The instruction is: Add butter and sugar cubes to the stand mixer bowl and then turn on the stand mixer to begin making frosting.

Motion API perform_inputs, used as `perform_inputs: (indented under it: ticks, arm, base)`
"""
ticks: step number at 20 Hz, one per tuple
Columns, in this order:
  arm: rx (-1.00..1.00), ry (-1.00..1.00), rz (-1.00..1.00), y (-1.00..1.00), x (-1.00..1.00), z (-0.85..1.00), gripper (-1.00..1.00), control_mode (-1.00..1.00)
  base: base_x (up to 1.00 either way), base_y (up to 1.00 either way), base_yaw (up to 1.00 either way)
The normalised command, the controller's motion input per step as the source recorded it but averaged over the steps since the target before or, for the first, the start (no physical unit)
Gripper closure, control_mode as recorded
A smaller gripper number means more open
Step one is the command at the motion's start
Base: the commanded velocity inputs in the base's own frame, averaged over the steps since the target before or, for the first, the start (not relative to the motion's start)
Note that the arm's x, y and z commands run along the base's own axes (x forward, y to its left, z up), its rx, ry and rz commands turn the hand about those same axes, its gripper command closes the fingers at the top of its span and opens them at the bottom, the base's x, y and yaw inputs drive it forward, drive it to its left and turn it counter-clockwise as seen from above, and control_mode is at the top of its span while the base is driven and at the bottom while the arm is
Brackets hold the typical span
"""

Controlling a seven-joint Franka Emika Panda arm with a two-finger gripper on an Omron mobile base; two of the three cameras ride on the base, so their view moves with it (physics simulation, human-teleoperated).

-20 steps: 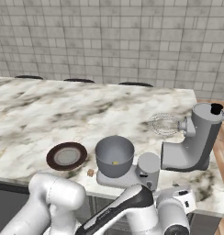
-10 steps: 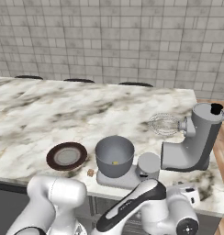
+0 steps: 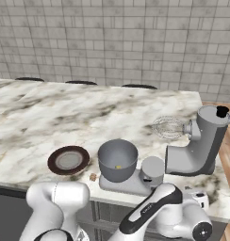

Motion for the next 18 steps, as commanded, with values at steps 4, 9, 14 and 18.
perform_inputs:
  ticks: [4, 9, 14, 18]
  arm:
    - [0.07, -0.01, 0.05, -0.26, 0.21, -0.31, -1.00, -1.00]
    - [0.05, -0.02, 0.04, -0.26, 0.19, -0.27, -1.00, -1.00]
    - [0.03, -0.01, 0.03, -0.20, 0.25, -0.25, -1.00, -1.00]
    - [0.01, 0.00, 0.03, -0.12, 0.27, -0.28, -1.00, -1.00]
  base:
    - [0.00, 0.00, 0.00]
    - [0.00, 0.00, 0.00]
    - [0.00, 0.00, 0.00]
    - [0.00, 0.00, 0.00]
